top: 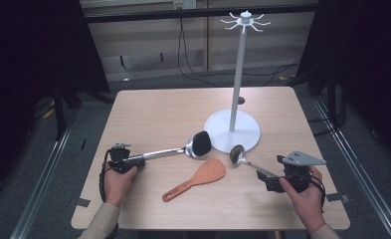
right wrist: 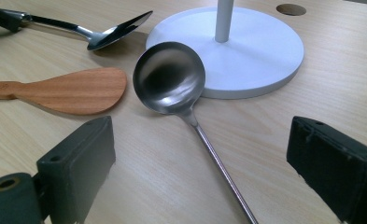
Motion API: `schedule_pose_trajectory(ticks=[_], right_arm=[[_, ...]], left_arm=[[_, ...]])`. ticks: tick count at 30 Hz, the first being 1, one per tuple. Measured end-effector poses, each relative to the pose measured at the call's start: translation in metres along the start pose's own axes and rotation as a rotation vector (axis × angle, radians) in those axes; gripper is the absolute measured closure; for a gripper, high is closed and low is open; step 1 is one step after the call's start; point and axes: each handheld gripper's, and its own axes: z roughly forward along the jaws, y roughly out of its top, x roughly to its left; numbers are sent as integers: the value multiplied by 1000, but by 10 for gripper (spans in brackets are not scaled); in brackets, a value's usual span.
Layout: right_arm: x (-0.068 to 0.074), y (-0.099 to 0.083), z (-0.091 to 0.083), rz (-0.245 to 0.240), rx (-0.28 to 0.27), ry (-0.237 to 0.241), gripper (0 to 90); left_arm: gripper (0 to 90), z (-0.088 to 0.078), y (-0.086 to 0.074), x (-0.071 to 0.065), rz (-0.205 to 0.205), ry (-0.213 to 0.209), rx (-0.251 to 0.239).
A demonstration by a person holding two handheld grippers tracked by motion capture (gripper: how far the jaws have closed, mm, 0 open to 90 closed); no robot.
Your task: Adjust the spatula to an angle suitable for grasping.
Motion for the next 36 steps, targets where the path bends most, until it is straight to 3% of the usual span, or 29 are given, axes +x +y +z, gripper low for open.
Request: schedule_pose_trajectory(ticks=[3, 5, 6, 16, 19, 21, 25, 28, 32, 36], right_arm=[[-1, -1, -1, 5, 1, 3, 69], [-1, -2, -1, -6, 6, -4, 69], [-1, -2, -1, -12, 6, -3, 69], [-1, -2, -2, 16, -9, 30, 69], [-1, -1, -4, 13, -24, 13, 68], [-2, -1, -6, 20, -37, 0, 69], [-4, -1, -8, 26, -49, -4, 69], [-4, -1, -8, 31, -48, -8, 69], [-4, -1, -8, 28, -43, -3, 69], [-1, 1, -8, -13, -53, 27, 63]], left_arm=[[875, 6, 7, 1, -34, 4, -11], [875, 10, 13, 3, -20, 20, 1], [875, 13, 15, 3, -38, 26, -12], [836, 37, 45, 0, -42, 61, -8], [830, 43, 51, -4, -30, 55, 3], [829, 47, 54, -8, -44, 44, 1], [817, 55, 60, -16, -15, 40, 3], [814, 61, 65, -21, -17, 45, 1], [779, 67, 72, -27, -4, 62, 16], [756, 67, 73, -36, -27, 51, 45]])
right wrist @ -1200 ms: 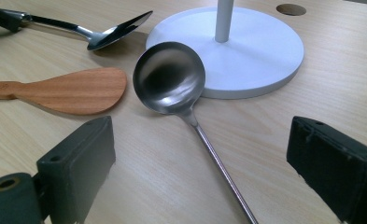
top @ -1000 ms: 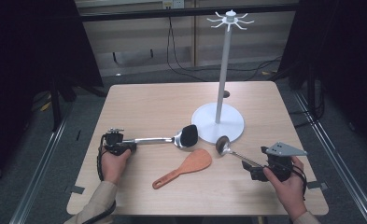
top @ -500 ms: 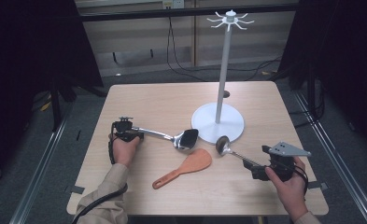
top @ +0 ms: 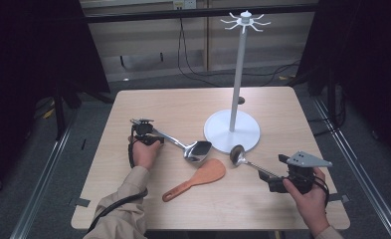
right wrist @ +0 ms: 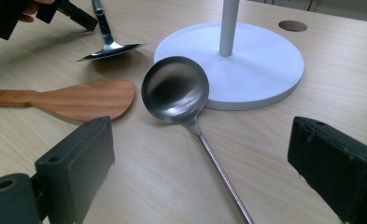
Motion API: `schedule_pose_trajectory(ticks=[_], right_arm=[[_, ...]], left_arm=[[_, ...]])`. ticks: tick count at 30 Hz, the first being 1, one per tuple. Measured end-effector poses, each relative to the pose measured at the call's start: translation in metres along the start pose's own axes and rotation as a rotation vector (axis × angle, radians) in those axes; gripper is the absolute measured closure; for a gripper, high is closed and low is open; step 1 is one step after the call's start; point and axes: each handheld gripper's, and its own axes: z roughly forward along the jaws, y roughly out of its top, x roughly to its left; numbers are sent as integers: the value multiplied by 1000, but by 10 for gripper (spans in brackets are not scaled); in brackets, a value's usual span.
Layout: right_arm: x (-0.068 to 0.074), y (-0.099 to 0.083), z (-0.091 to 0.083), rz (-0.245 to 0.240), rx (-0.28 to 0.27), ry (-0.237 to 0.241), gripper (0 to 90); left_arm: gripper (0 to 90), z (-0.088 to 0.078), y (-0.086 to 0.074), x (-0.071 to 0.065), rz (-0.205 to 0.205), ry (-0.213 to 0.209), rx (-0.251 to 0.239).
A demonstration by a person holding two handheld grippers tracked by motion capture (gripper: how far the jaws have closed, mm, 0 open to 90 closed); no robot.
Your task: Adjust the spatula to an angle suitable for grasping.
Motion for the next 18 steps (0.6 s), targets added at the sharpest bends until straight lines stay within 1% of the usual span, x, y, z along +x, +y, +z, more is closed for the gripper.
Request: schedule_pose_trajectory(ticks=[1, 2, 3, 4, 5, 6, 7, 8, 9, 10, 11, 13, 15, 16, 18], right_arm=[[1, 0, -1, -2, -1, -3, 63], [1, 1, -1, -2, -4, -3, 63], [1, 1, -2, 1, -7, -2, 63], [1, 1, -3, 0, -8, -3, 63], [2, 1, -4, -1, -9, -2, 63], [2, 1, -4, -4, -13, -1, 63], [2, 2, -5, -2, -15, 0, 62], [3, 2, -5, -5, -20, 6, 59], [3, 3, -6, -9, -25, 12, 57], [3, 3, -7, -16, -26, 12, 55], [3, 4, -7, -24, -28, 8, 55], [4, 4, -7, -26, -31, 9, 55], [3, 3, -7, -24, -29, 13, 55], [3, 3, -6, -23, -28, 15, 55], [3, 3, -6, -22, -26, 14, 55]], left_arm=[[725, -1, 1, -2, 2, 10, 1], [705, -3, 2, -3, -5, 15, -11], [682, -4, 4, -6, -18, 14, -21], [653, -5, 5, -8, -19, 10, -13], [595, -4, 5, -12, -35, 8, -15], [544, -4, 5, -14, -42, 25, -23], [475, -4, 5, -14, -42, 25, -23], [405, -3, 5, -18, -64, 54, -42], [357, -1, 5, -21, -66, 63, -38], [310, 1, 5, -23, -52, 74, -40], [270, 3, 5, -26, -49, 79, -48], [234, 6, 6, -30, -55, 81, -58], [198, 10, 8, -33, -38, 95, -62], [185, 12, 9, -35, -45, 93, -67], [172, 17, 11, -37, -49, 101, -65]])
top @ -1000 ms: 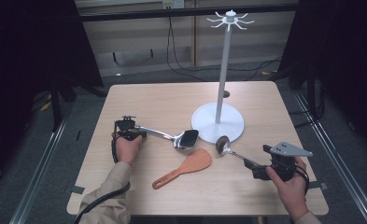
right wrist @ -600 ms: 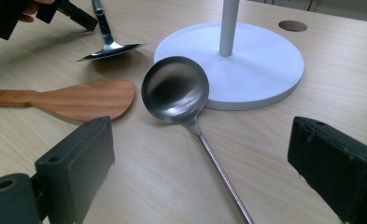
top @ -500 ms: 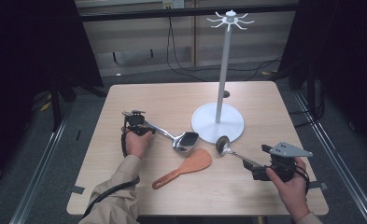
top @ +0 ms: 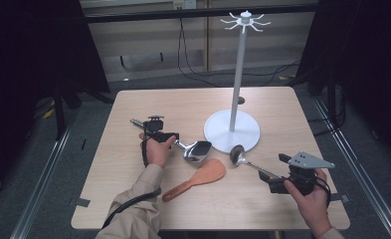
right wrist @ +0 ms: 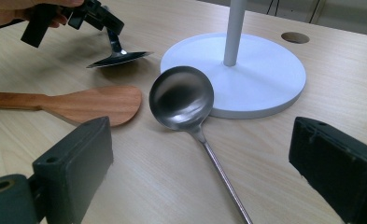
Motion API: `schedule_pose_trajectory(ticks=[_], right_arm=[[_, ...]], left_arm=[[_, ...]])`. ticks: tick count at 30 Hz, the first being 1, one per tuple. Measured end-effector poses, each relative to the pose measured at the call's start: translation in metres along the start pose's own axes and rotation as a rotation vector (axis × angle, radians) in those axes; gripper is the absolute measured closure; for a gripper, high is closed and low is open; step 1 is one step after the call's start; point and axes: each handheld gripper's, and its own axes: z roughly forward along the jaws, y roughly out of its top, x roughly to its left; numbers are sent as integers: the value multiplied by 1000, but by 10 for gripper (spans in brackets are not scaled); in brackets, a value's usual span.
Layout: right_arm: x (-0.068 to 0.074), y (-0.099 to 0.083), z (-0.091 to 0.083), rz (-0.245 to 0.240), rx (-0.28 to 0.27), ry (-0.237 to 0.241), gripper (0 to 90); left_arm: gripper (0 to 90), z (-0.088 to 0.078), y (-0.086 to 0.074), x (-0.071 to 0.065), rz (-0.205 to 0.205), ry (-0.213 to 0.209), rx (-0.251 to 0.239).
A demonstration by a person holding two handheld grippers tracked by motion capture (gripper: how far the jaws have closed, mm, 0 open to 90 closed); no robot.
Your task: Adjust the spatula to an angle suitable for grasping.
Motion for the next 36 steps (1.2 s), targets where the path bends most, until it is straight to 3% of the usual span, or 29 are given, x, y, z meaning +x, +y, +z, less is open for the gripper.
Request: schedule_pose_trajectory(ticks=[2, 8, 12, 14, 17, 21, 26, 28, 36], right_arm=[[0, 0, 0, 0, -3, -2, 55], [-1, 0, -2, 1, -10, -2, 55], [2, 0, -2, -4, -10, 12, 55], [3, 1, -2, -14, -9, 14, 55], [2, 0, -2, -11, -10, 18, 55], [-2, -1, -3, 2, -11, 15, 55], [-3, -1, -3, 18, -11, 10, 55], [-2, -2, -3, 12, -7, 11, 56], [-1, -1, -3, 21, -5, 25, 56]], left_arm=[[128, 4, 2, -2, -10, 19, -11], [106, 16, 5, -4, -48, 38, 3], [98, 22, 10, -7, -17, 76, 14], [105, 24, 11, -10, 22, 103, 24], [150, 24, 12, -11, 86, 136, 42], [212, 23, 13, -7, 68, 132, 40], [297, 17, 12, -2, 80, 131, 45], [340, 14, 12, 5, 99, 129, 60], [468, 4, 14, 28, 85, 129, 84]])
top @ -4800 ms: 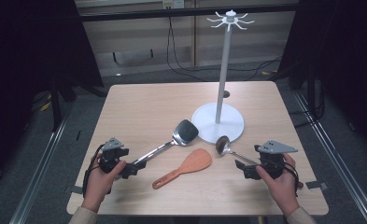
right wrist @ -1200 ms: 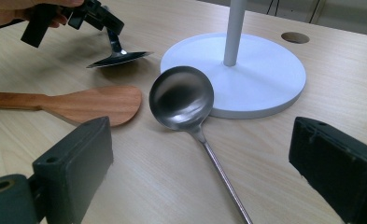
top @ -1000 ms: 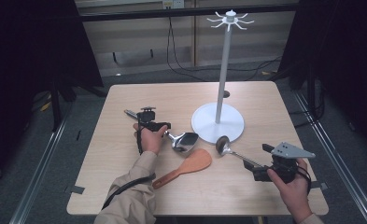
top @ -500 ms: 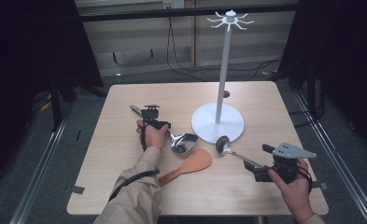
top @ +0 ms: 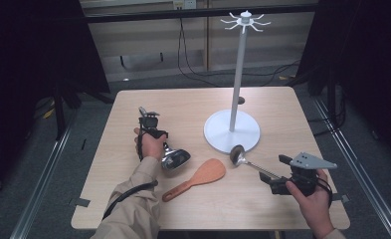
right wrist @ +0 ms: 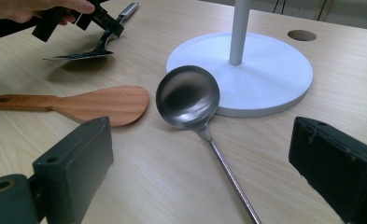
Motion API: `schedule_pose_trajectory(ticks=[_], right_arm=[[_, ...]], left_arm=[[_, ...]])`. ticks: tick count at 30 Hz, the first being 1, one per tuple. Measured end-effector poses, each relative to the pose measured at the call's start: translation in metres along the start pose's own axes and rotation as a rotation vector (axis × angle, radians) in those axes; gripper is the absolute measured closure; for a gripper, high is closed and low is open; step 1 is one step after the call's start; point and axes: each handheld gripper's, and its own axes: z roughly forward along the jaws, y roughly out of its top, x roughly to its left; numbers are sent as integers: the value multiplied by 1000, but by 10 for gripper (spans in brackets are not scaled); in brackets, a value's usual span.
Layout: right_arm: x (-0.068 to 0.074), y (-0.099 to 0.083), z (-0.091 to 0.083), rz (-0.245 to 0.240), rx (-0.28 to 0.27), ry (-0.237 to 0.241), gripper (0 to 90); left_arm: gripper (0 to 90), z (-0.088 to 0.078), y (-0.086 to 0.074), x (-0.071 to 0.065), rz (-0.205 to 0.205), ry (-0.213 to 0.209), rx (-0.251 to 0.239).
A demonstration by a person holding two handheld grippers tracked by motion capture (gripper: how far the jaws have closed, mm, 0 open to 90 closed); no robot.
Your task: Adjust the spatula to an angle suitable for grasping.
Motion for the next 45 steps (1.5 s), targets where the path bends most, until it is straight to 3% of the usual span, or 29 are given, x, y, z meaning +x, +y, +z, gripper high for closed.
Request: schedule_pose_trajectory(ticks=[3, 8, 11, 14, 20, 23, 24, 27, 33, 36, 39, 45], right_arm=[[-1, -1, 1, 10, 5, 0, 56], [-2, -2, 2, 18, 9, 10, 57], [-3, -2, 2, 31, 4, 7, 57], [-4, -2, 2, 43, 2, 5, 57], [-4, -1, -1, 39, -5, -8, 57], [-2, -1, -1, 39, -3, 2, 57], [-1, -1, 0, 40, -1, 4, 56], [-1, 0, 0, 44, -3, 11, 57], [-5, -1, 1, 63, -10, 12, 57], [-6, -2, 0, 63, -4, 16, 57], [-7, -2, 0, 67, -7, 13, 56], [-6, -1, -1, 65, -14, 20, 56]], left_arm=[[533, -4, 0, 9, 1, -4, 32], [691, -11, -6, 21, 7, -15, 44], [742, -16, -11, 28, 19, -30, 61], [738, -21, -18, 32, 29, -34, 58], [738, -31, -33, 42, -9, -80, 44], [611, -31, -32, 44, -27, -50, 34], [600, -32, -31, 45, -23, -58, 30], [609, -30, -24, 42, -30, -60, 3], [619, -16, -15, 32, -26, -40, 28], [660, -15, -9, 28, 19, -11, 64], [742, -16, -7, 29, 30, -21, 96], [751, -17, -7, 30, 29, -27, 104]])
